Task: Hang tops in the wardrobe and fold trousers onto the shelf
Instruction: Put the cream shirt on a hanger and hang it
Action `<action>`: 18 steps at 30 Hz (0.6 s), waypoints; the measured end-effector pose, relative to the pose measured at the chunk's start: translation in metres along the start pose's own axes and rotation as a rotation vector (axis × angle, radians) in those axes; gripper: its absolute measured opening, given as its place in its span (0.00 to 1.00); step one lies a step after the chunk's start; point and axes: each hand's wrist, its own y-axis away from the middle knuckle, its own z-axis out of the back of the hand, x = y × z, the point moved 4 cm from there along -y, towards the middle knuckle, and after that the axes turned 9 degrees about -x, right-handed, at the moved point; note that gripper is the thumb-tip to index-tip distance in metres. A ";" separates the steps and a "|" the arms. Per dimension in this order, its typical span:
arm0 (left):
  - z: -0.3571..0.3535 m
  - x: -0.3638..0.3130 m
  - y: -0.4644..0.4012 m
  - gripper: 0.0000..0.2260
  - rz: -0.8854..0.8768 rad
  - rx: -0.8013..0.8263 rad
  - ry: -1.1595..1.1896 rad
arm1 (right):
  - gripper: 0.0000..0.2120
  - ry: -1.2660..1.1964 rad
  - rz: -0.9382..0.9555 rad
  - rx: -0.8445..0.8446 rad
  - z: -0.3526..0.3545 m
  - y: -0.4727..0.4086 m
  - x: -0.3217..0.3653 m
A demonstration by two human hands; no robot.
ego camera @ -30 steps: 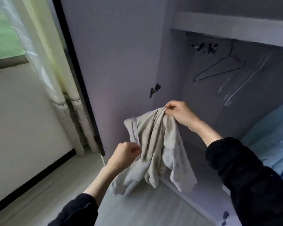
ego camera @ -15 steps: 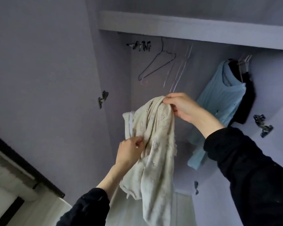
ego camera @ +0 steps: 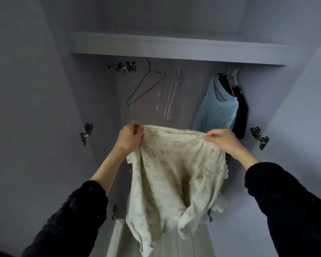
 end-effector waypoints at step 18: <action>-0.041 -0.007 0.002 0.07 -0.105 -0.105 -0.212 | 0.05 -0.177 -0.037 0.138 0.027 -0.024 0.010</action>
